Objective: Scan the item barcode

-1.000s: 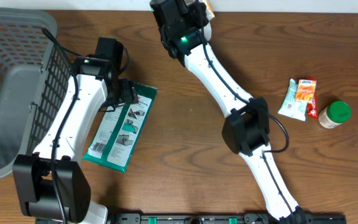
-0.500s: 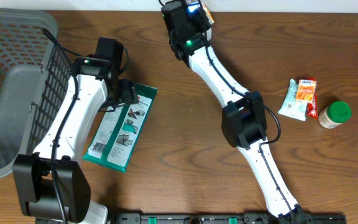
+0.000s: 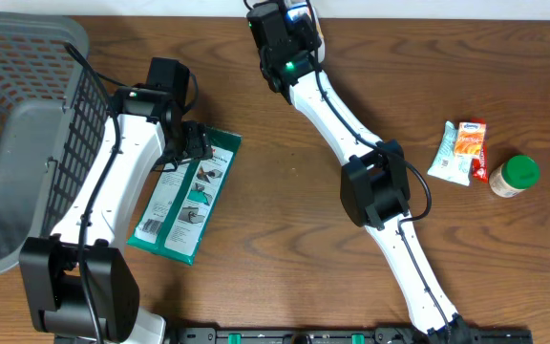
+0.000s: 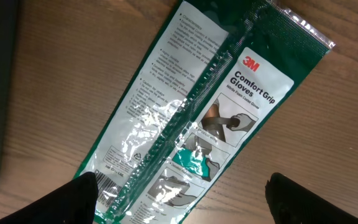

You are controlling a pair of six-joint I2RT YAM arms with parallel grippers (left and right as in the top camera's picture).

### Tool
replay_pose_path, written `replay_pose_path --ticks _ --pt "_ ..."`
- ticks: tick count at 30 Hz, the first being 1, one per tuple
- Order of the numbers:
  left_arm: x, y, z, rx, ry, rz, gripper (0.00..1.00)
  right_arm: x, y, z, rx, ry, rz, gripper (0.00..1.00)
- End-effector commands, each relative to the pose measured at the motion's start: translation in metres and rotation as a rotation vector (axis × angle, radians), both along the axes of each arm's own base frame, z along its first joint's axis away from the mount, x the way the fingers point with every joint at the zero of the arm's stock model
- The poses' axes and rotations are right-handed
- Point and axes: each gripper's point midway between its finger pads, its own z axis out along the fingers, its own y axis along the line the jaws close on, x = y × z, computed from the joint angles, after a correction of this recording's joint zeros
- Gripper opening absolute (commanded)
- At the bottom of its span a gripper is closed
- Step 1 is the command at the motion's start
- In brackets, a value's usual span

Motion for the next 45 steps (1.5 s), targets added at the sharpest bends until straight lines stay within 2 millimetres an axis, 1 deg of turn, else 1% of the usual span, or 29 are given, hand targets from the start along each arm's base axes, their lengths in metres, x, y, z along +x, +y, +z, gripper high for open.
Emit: replay_pose_path --ticks 1,3,5,7,8,11,12,14,16,19,21,23,24,25,26,29,32,35,38,40,45 --pt "0.003 0.002 0.005 0.007 -0.014 0.002 0.87 -0.019 0.002 0.095 0.084 -0.096 -0.006 0.01" --pt "0.003 0.002 0.005 0.007 -0.013 0.002 0.87 -0.038 -0.002 0.128 0.089 -0.081 0.001 0.01" --pt "0.003 0.002 0.005 0.007 -0.014 0.002 0.87 -0.063 -0.007 0.159 0.085 -0.044 0.029 0.01" --pt "0.003 0.002 0.005 0.007 -0.013 0.002 0.87 -0.091 -0.015 0.187 0.100 -0.005 0.049 0.01" --pt "0.003 0.002 0.005 0.007 -0.014 0.002 0.87 -0.105 -0.018 0.198 0.122 0.010 0.052 0.01" --pt "0.003 0.002 0.005 0.007 -0.014 0.002 0.87 -0.143 -0.030 0.223 0.210 0.068 0.074 0.01" --pt "0.003 0.002 0.005 0.007 -0.014 0.002 0.87 -0.157 -0.036 0.230 0.246 0.093 0.076 0.01" --pt "0.003 0.002 0.005 0.007 -0.014 0.002 0.87 -0.179 -0.050 0.236 0.307 0.147 0.068 0.01" --pt "0.003 0.002 0.005 0.007 -0.014 0.002 0.87 -0.198 -0.066 0.237 0.386 0.197 0.027 0.01" --pt "0.003 0.002 0.005 0.007 -0.014 0.002 0.87 -0.219 -0.094 0.228 0.456 0.285 -0.058 0.01" --pt "0.003 0.002 0.005 0.007 -0.014 0.002 0.87 -0.228 -0.113 0.219 0.496 0.332 -0.141 0.01" --pt "0.003 0.002 0.005 0.007 -0.014 0.002 0.87 -0.235 -0.137 0.207 0.510 0.381 -0.230 0.01" --pt "0.003 0.002 0.005 0.007 -0.013 0.002 0.87 -0.236 -0.148 0.201 0.507 0.398 -0.270 0.01" --pt "0.003 0.002 0.005 0.007 -0.014 0.002 0.87 -0.237 -0.167 0.192 0.495 0.422 -0.330 0.01" --pt "0.003 0.002 0.005 0.007 -0.014 0.002 0.87 -0.236 -0.177 0.187 0.489 0.430 -0.361 0.01" --pt "0.003 0.002 0.005 0.007 -0.013 0.002 0.87 -0.234 -0.219 0.170 0.456 0.442 -0.483 0.01" --pt "0.003 0.002 0.005 0.007 -0.014 0.002 0.87 -0.231 -0.253 0.154 0.463 0.450 -0.574 0.01" --pt "0.003 0.002 0.005 0.007 -0.014 0.002 0.87 -0.223 -0.286 0.129 0.479 0.446 -0.657 0.01" --pt "0.003 0.002 0.005 0.007 -0.014 0.002 0.87 -0.220 -0.310 0.102 0.483 0.457 -0.717 0.01" --pt "0.003 0.002 0.005 0.007 -0.014 0.002 0.87 -0.222 -0.327 0.077 0.482 0.475 -0.758 0.01" --pt "0.003 0.002 0.005 0.007 -0.014 0.002 0.87 -0.232 -0.359 0.027 0.477 0.511 -0.824 0.01"
